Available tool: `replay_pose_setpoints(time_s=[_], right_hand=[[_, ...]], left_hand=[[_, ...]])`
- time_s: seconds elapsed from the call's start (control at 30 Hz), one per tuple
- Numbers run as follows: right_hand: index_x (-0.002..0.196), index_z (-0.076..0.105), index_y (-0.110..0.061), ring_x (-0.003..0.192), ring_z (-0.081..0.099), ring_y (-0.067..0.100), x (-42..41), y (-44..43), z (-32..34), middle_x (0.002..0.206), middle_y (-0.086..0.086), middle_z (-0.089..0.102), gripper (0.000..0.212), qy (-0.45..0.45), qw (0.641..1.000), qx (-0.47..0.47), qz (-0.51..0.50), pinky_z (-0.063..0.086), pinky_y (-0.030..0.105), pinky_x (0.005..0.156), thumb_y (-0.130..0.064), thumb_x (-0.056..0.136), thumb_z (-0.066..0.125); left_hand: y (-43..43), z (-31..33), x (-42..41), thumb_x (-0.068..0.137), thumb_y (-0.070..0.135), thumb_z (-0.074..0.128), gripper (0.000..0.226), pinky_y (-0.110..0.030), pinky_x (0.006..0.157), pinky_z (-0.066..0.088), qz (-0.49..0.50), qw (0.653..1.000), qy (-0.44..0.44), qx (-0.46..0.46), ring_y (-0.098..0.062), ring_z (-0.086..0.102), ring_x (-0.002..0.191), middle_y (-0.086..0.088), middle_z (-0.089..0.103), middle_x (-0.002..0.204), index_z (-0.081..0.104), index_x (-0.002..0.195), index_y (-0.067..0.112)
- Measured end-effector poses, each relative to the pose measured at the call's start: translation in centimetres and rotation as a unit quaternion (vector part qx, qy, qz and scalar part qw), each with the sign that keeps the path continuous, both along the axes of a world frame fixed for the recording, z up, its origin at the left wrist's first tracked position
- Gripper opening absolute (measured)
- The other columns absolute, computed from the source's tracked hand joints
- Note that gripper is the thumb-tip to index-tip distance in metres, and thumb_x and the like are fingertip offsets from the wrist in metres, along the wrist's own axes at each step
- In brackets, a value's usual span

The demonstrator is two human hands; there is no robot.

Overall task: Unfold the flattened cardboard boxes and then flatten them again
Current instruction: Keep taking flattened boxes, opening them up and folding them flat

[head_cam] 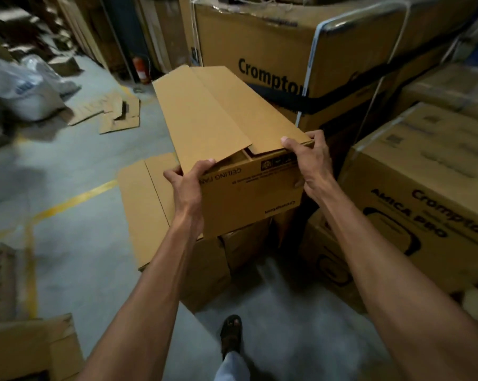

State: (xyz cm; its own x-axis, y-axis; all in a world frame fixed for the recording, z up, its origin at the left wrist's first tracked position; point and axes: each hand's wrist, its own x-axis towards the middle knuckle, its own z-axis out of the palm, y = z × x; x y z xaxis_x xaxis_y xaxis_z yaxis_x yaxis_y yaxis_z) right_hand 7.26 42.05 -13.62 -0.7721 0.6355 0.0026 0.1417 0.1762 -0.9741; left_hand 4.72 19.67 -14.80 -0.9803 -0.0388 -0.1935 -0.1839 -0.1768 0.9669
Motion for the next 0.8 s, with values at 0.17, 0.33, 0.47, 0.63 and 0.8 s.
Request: replay_pose_setpoints(time_s=[0.17,0.33,0.47,0.63,0.8], right_hand=[[0.122,0.046,-0.022,0.087,0.061,0.015,9.9,-1.8,5.1,0.103,-0.002,0.058,0.046,0.058,0.998,-0.005,-0.003,0.054,0.035,0.064,-0.044,0.089,0.07],[0.119,0.046,-0.024,0.088,0.066,0.017,17.1,-3.1,8.0,0.107,0.002,0.062,0.045,0.112,0.993,-0.009,-0.023,0.055,0.035,0.057,-0.044,0.088,0.071],[0.121,0.049,-0.022,0.089,0.065,0.017,21.4,-3.5,9.6,0.11,0.001,0.061,0.046,0.161,0.985,-0.002,-0.062,0.052,0.03,0.056,-0.043,0.087,0.073],[0.118,0.048,-0.03,0.094,0.066,0.021,25.9,-3.1,11.9,0.113,0.002,0.062,0.059,0.196,0.975,0.001,-0.108,0.06,0.043,0.065,-0.06,0.074,0.071],[0.119,0.048,-0.026,0.096,0.068,0.022,30.9,-1.0,13.1,0.11,0.0,0.064,0.048,0.23,0.954,0.007,-0.19,0.061,0.045,0.07,-0.049,0.085,0.073]], left_hand=[[-1.9,5.1,9.7,0.09,0.034,0.073,0.052,-0.021,0.044,0.049,0.003,0.998,0.062,-0.016,-0.01,0.065,0.066,-0.008,0.06,0.098,0.031,0.117,0.02],[-3.0,8.1,16.3,0.086,0.037,0.076,0.059,-0.025,0.048,0.051,-0.002,0.994,0.111,-0.001,-0.014,0.065,0.075,-0.005,0.062,0.101,0.036,0.124,0.016],[-3.2,10.1,19.4,0.081,0.041,0.077,0.059,-0.033,0.057,0.052,-0.033,0.986,0.165,0.008,-0.016,0.066,0.083,-0.001,0.063,0.102,0.038,0.119,0.019],[-1.8,13.1,20.9,0.07,0.048,0.072,0.071,-0.027,0.058,0.051,-0.091,0.973,0.21,0.01,-0.016,0.066,0.087,-0.003,0.062,0.109,0.038,0.124,0.018],[2.1,14.6,22.1,0.071,0.046,0.073,0.073,-0.02,0.055,0.052,-0.171,0.955,0.239,0.028,-0.014,0.068,0.089,-0.006,0.061,0.115,0.038,0.128,0.016]])
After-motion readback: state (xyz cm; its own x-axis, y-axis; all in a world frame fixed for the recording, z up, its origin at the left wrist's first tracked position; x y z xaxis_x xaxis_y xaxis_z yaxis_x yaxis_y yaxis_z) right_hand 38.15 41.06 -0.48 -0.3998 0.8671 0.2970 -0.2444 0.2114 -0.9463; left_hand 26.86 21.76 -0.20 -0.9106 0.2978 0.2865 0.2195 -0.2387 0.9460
